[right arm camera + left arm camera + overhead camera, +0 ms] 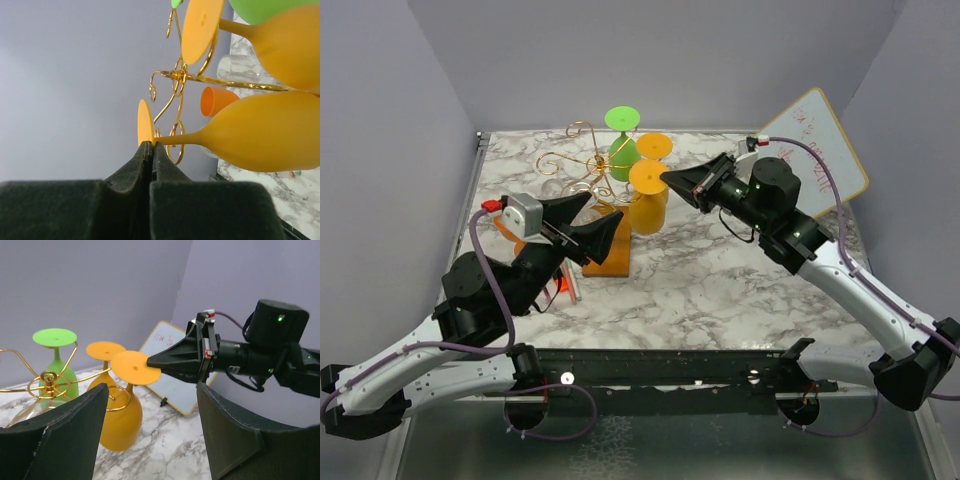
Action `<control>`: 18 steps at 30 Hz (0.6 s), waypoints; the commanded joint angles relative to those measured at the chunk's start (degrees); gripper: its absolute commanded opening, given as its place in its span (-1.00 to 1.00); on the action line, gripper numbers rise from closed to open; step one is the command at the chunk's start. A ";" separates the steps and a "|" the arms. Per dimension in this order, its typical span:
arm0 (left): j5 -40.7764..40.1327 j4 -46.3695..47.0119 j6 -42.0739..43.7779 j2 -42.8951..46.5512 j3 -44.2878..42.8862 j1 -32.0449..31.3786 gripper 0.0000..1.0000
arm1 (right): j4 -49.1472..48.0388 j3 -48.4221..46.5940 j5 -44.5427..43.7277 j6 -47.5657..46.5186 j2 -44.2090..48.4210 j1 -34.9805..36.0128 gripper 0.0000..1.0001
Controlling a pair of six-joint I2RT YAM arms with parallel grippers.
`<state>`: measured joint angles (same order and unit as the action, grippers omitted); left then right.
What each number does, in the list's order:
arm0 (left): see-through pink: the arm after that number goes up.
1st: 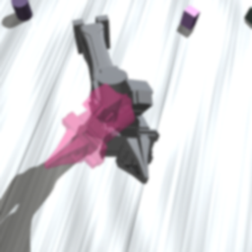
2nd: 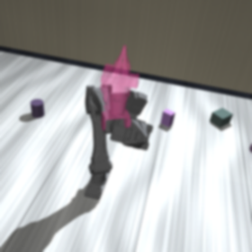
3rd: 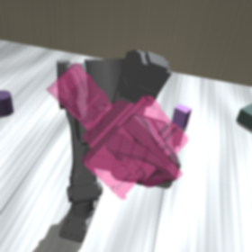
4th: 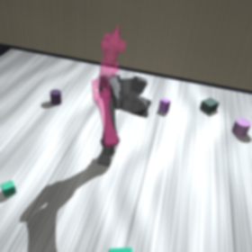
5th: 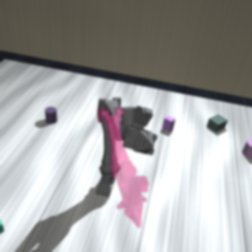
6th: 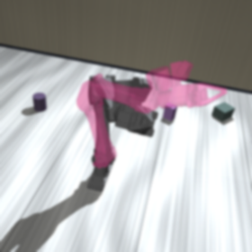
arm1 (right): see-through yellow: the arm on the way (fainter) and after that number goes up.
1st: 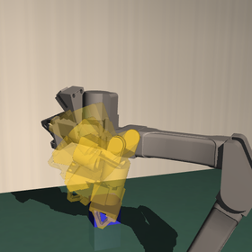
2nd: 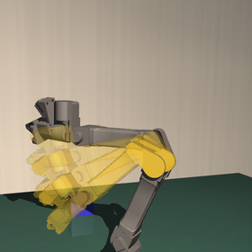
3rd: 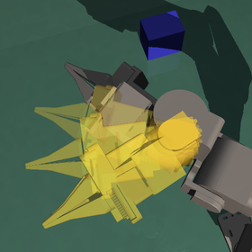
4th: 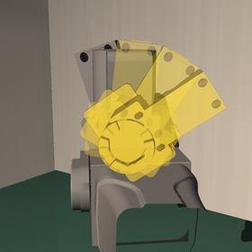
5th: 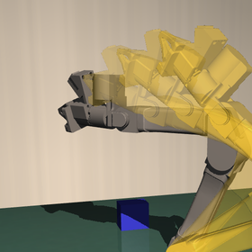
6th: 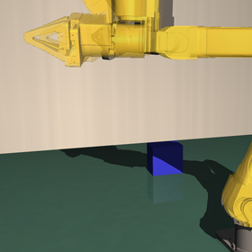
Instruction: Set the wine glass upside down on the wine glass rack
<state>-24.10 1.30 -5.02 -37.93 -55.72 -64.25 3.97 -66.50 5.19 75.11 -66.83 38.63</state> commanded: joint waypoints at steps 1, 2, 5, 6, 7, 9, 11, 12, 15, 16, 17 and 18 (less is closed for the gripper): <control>-3.12 0.63 -1.02 -0.39 -2.87 -0.18 0.44 | -2.33 -3.77 0.11 -0.99 -4.18 0.04 -0.99; -3.42 0.83 -1.21 -0.38 -3.12 -0.18 0.45 | -2.38 -4.22 0.45 -1.26 -4.92 0.06 -0.98; -3.87 1.18 -1.32 -0.08 -3.17 -0.18 0.45 | -3.50 -5.53 2.04 -1.81 -7.17 0.04 -0.99; -4.16 1.17 -1.40 0.08 -3.09 -0.18 0.45 | -3.51 -6.26 2.36 -2.25 -7.90 0.08 -0.99; -4.46 1.04 -1.52 0.20 -2.99 -0.18 0.46 | -3.47 -7.00 2.76 -2.65 -8.59 0.05 -0.99; -5.67 0.62 -1.71 0.42 -2.83 -0.18 0.46 | -3.45 -7.97 3.97 -2.97 -9.68 0.05 -0.99; -6.83 0.11 -1.99 0.59 -2.81 -0.16 0.46 | -5.51 -8.31 5.24 -2.88 -10.57 0.04 -0.99; -7.28 -0.09 -2.08 0.71 -2.77 -0.17 0.46 | -5.73 -8.44 5.91 -2.89 -11.00 0.04 -0.99; -7.31 -0.44 -2.15 0.95 -2.76 -0.18 0.47 | -6.35 -8.85 8.27 -2.93 -12.25 0.05 -0.98; -7.16 -0.75 -2.19 0.81 -3.00 -0.18 0.47 | -6.43 -9.20 9.17 -3.12 -12.67 0.05 -0.99; -7.18 -1.02 -2.27 0.62 -3.25 -0.15 0.47 | -6.43 -9.52 10.24 -3.14 -13.14 0.09 -0.99; -7.26 -1.19 -2.40 0.40 -3.51 -0.17 0.47 | -6.57 -9.79 11.23 -2.99 -13.49 0.06 -0.99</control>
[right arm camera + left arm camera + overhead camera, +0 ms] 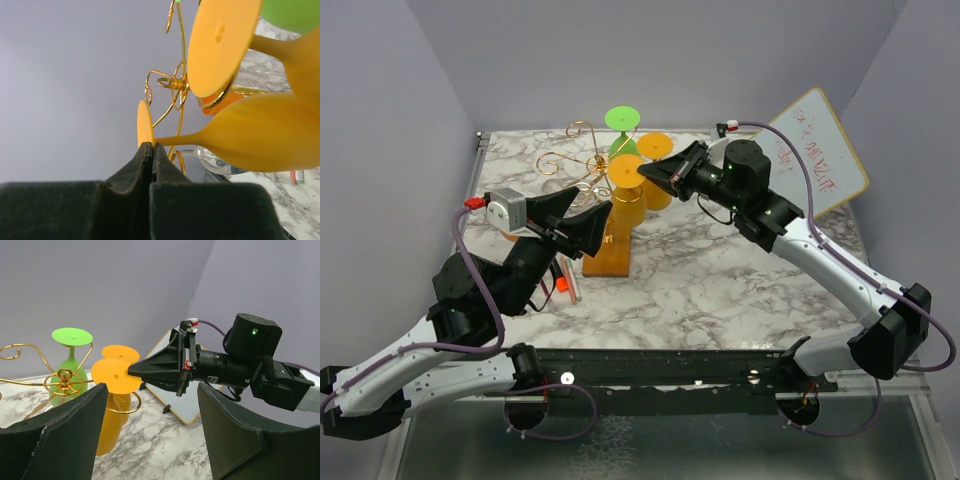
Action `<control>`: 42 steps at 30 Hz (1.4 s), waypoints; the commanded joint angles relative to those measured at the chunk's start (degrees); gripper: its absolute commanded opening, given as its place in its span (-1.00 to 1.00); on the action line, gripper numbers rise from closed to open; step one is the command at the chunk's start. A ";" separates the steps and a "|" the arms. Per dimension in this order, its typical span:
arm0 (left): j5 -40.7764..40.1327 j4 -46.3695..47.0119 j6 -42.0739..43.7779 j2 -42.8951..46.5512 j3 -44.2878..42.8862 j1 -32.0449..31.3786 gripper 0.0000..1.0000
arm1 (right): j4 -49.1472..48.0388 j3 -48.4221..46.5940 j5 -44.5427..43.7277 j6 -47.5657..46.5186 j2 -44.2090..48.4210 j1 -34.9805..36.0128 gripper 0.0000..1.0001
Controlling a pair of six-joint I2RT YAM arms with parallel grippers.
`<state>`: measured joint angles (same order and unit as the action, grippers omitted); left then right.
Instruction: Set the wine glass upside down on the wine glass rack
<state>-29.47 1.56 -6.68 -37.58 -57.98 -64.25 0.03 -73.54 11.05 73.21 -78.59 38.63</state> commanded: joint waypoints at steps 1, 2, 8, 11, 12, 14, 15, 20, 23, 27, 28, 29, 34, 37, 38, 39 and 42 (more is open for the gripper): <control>-2.16 -1.47 -0.76 -0.21 -1.57 -0.18 0.47 | -2.70 -2.89 6.14 -1.07 -2.03 0.06 -0.99; -2.39 -2.40 -0.83 -0.48 -1.87 -0.18 0.47 | -2.61 -3.07 6.85 -0.99 -2.30 0.09 -0.98; -3.29 -3.58 -0.64 -1.57 -2.83 -0.18 0.47 | -3.23 -2.23 8.66 -1.18 -1.53 0.04 -0.99; -4.01 -3.50 -0.64 -1.86 -2.80 -0.18 0.47 | -3.12 -1.95 9.49 -1.15 -1.24 0.05 -0.99; -4.16 -3.50 -0.66 -1.84 -2.80 -0.18 0.47 | -3.15 -1.69 9.68 -1.11 -1.01 0.05 -0.99; -4.62 -3.58 -0.82 -1.88 -2.84 -0.17 0.47 | -3.05 -1.17 9.96 -1.05 -0.55 0.06 -0.99; -4.87 -3.58 -0.92 -1.90 -2.82 -0.15 0.47 | -3.02 -0.91 10.05 -0.94 -0.33 0.04 -0.99; -6.23 -3.84 -1.39 -1.88 -2.84 -0.13 0.48 | -3.14 0.37 10.42 -0.77 1.16 0.05 -0.99; -6.10 -4.04 -1.82 -1.94 -2.82 -0.13 0.48 | -2.73 0.99 10.15 -1.42 2.30 0.06 -0.99; -5.97 -4.78 -2.45 -2.08 -2.81 -0.18 0.48 | -0.23 1.28 8.23 -3.43 3.78 0.06 -0.99; -6.01 -4.79 -2.54 -2.13 -2.76 -0.18 0.48 | -0.13 1.51 7.95 -3.50 4.03 0.05 -0.99; -6.15 -4.78 -2.63 -2.20 -2.67 -0.18 0.48 | -0.14 1.69 7.78 -3.56 4.32 0.04 -0.99; -6.63 -4.75 -2.73 -2.32 -2.67 -0.18 0.49 | 1.33 2.23 7.87 -3.72 4.96 0.09 -0.99; -6.68 -4.79 -2.81 -2.44 -2.62 -0.18 0.49 | 1.77 2.33 7.79 -4.01 5.30 0.06 -0.99; -6.80 -4.73 -2.88 -2.42 -2.59 -0.18 0.49 | 2.14 2.27 7.35 -4.22 5.37 0.04 -0.99; -6.82 -4.79 -2.90 -2.41 -2.52 -0.18 0.49 | 2.79 2.30 6.82 -4.55 5.53 0.04 -0.99; -6.93 -4.76 -2.97 -2.57 -2.58 -0.18 0.49 | 4.72 2.19 3.93 -5.87 6.19 0.05 -0.99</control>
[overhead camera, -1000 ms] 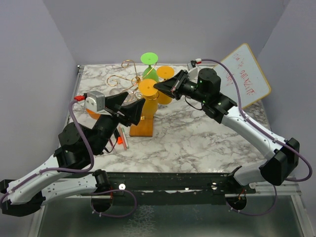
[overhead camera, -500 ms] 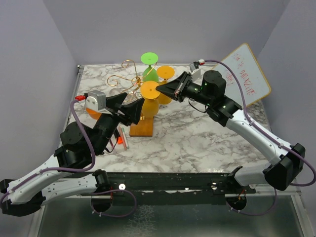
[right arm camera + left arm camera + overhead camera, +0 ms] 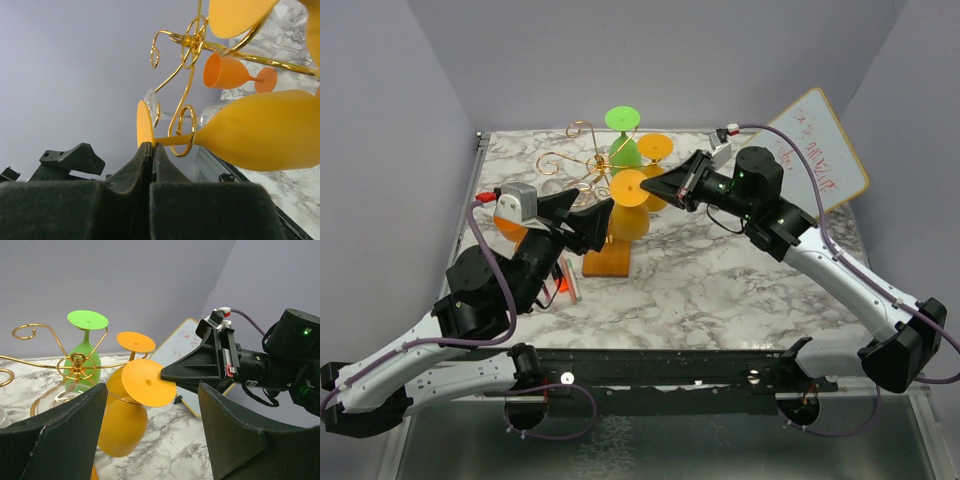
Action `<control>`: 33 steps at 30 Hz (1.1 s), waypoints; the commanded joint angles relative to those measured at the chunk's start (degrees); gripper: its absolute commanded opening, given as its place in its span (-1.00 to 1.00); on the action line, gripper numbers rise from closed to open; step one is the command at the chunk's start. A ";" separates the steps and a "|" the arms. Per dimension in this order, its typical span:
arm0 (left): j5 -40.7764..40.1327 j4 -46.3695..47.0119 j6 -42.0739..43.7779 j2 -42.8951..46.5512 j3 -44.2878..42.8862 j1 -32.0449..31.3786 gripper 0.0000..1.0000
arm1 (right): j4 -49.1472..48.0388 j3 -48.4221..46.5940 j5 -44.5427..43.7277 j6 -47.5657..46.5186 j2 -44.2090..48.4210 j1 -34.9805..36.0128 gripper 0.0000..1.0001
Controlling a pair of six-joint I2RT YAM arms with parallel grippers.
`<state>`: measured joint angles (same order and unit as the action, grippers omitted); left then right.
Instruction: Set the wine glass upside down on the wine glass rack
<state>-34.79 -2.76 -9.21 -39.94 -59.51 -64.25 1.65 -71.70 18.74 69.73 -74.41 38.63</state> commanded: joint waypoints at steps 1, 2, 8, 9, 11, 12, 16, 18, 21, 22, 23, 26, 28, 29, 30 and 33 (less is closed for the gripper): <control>-1.64 -0.47 -0.45 -0.22 -1.13 -0.18 0.49 | 3.83 0.26 -5.05 -2.93 2.27 0.06 -0.99; -1.65 -0.48 -0.45 -0.21 -1.20 -0.18 0.49 | 4.29 0.27 -6.11 -3.32 2.49 0.04 -0.99; -3.15 -2.40 0.39 -0.18 -2.04 -0.18 0.50 | 5.88 -0.85 -8.96 -6.10 2.26 0.04 -0.92; -3.65 -2.82 0.56 -0.13 -2.18 -0.18 0.50 | 6.14 -0.96 -9.18 -6.37 2.01 0.04 -0.91; -4.29 -3.46 0.73 0.06 -2.36 -0.17 0.50 | 6.32 -1.02 -9.87 -7.19 1.46 0.05 -0.89; -4.45 -3.67 0.77 0.18 -2.37 -0.17 0.50 | 6.83 -1.25 -10.51 -7.64 1.14 0.05 -0.88; -4.69 -4.56 0.75 0.46 -2.43 -0.18 0.51 | 7.78 -2.34 -11.11 -9.78 -0.13 0.06 -0.76; -5.03 -5.27 0.77 0.19 -2.74 -0.18 0.52 | 7.76 -2.64 -10.87 -9.96 -0.50 0.04 -0.61; -5.68 -6.78 1.19 -0.25 -3.66 -0.18 0.60 | 7.98 -2.66 -10.92 -10.18 -0.49 0.07 -0.37; -6.34 -8.07 0.96 -0.69 -4.56 -0.18 0.68 | 8.13 -2.53 -10.99 -10.19 -0.26 0.04 -0.27; -7.18 -9.75 0.92 -1.26 -5.69 -0.15 0.74 | 8.25 -2.44 -11.09 -10.35 -0.04 0.05 -0.20; -10.32 -15.39 1.97 -4.01 -10.39 -0.18 0.87 | 8.77 -2.09 -11.82 -10.89 1.04 0.04 -0.02; -11.30 -17.52 3.12 -5.92 -13.11 -0.18 0.93 | 8.81 -1.60 -12.61 -11.22 2.27 0.09 0.09; -11.40 -18.31 3.92 -6.87 -14.38 -0.18 0.96 | 8.93 -1.34 -13.12 -11.47 2.90 0.05 0.13; -12.12 -18.85 4.50 -7.85 -15.47 -0.18 0.98 | 9.21 -0.98 -13.66 -11.66 3.57 0.05 0.17; -15.39 -19.47 6.44 -10.99 -18.14 -0.18 0.98 | 10.12 -0.15 -15.67 -12.60 6.05 0.04 0.26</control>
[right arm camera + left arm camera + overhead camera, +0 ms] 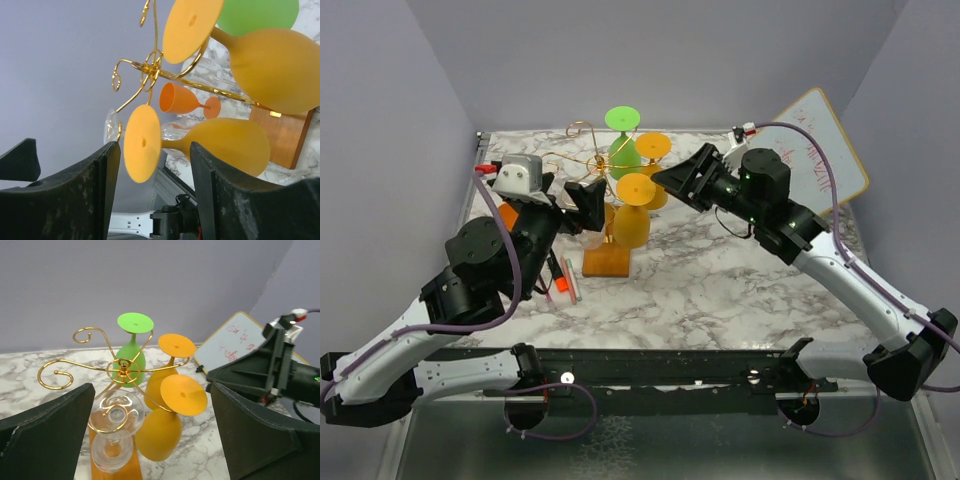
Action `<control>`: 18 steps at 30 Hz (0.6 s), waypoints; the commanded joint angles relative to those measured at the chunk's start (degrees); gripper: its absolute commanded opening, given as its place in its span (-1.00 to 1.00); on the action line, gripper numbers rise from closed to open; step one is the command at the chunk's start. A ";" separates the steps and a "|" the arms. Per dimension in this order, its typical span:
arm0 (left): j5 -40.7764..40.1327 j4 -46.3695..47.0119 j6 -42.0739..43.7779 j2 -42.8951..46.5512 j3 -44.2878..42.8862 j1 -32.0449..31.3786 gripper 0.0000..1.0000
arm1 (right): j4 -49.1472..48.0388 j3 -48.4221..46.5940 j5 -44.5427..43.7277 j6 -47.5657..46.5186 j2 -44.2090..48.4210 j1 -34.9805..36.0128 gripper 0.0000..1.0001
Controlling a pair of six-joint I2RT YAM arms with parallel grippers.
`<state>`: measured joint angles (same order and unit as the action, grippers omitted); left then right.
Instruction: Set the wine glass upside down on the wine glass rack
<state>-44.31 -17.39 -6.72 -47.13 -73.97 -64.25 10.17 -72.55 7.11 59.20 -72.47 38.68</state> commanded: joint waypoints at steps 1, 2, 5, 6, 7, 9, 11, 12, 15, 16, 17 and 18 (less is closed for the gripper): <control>-7.74 -4.39 4.69 -4.97 -4.41 -0.18 0.97 | 1.87 1.19 -4.79 -2.38 4.98 0.00 0.29; -9.25 -3.67 5.51 -6.21 -5.15 -0.15 0.97 | 2.13 1.76 -5.69 -2.60 5.73 0.01 0.32; -10.96 -4.27 8.41 -10.86 -8.88 0.72 0.98 | 2.95 3.49 -8.57 -3.27 8.08 0.05 0.35; -10.72 -4.51 8.73 -12.40 -10.17 1.79 0.98 | 3.42 3.90 -9.32 -3.41 8.73 0.00 0.35; -9.28 -4.84 8.73 -13.60 -11.32 3.73 0.97 | 3.85 4.17 -9.73 -3.61 9.32 0.02 0.36; -4.89 -5.62 8.59 -15.59 -12.95 9.06 0.97 | 4.56 4.85 -10.18 -3.80 10.42 0.01 0.36; 0.32 -6.09 8.70 -17.01 -13.62 15.65 0.98 | 4.62 5.48 -9.72 -4.50 11.60 0.03 0.36; 2.65 -6.16 8.88 -17.63 -13.66 18.84 0.97 | 4.83 5.72 -9.71 -4.63 12.16 0.00 0.36; 6.95 -6.44 8.81 -18.36 -14.26 25.40 0.97 | 6.08 6.38 -10.70 -4.62 13.87 0.02 0.37; 7.84 -6.65 8.67 -18.42 -14.64 27.06 0.97 | 6.41 6.70 -11.22 -4.54 14.43 0.00 0.37; 8.09 -6.94 8.66 -18.65 -15.01 28.88 0.98 | 6.77 7.03 -11.63 -4.53 14.97 0.01 0.37; 8.22 -7.40 8.59 -19.07 -15.44 30.81 0.97 | 7.05 7.33 -12.01 -4.45 15.39 0.02 0.37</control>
<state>-41.85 -23.18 1.08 -66.41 -85.84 -39.18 14.46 -66.39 -1.45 55.77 -59.51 38.68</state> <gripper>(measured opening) 0.987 0.683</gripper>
